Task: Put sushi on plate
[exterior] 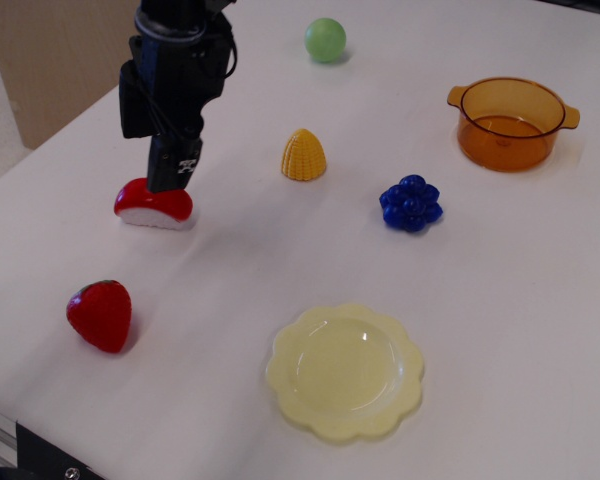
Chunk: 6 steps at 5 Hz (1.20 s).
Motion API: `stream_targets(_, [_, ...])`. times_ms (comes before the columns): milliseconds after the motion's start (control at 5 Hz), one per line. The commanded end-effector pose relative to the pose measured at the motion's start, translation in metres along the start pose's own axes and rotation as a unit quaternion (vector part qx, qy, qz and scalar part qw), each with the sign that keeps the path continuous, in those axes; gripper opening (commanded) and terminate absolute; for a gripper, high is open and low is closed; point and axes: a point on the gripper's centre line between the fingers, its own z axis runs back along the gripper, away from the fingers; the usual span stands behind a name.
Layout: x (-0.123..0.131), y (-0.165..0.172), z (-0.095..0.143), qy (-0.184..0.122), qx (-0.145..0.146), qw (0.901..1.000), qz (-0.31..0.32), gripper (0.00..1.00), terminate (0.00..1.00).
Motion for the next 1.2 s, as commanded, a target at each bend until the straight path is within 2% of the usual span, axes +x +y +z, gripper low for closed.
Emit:
stream_targets(0, [0.01,0.027,-0.019,0.001,-0.009,0.9999,-0.007,1.0,0.0])
stream_targets(400, [0.009,0.019,-0.042,0.008,-0.042,0.999,-0.006,1.0,0.0])
stream_targets(800, [0.022,0.023,-0.054,0.004,-0.041,0.9991,0.013,1.0,0.0])
stream_targets(1000, [0.025,0.023,-0.054,-0.005,-0.034,0.9992,0.022,0.0,0.0])
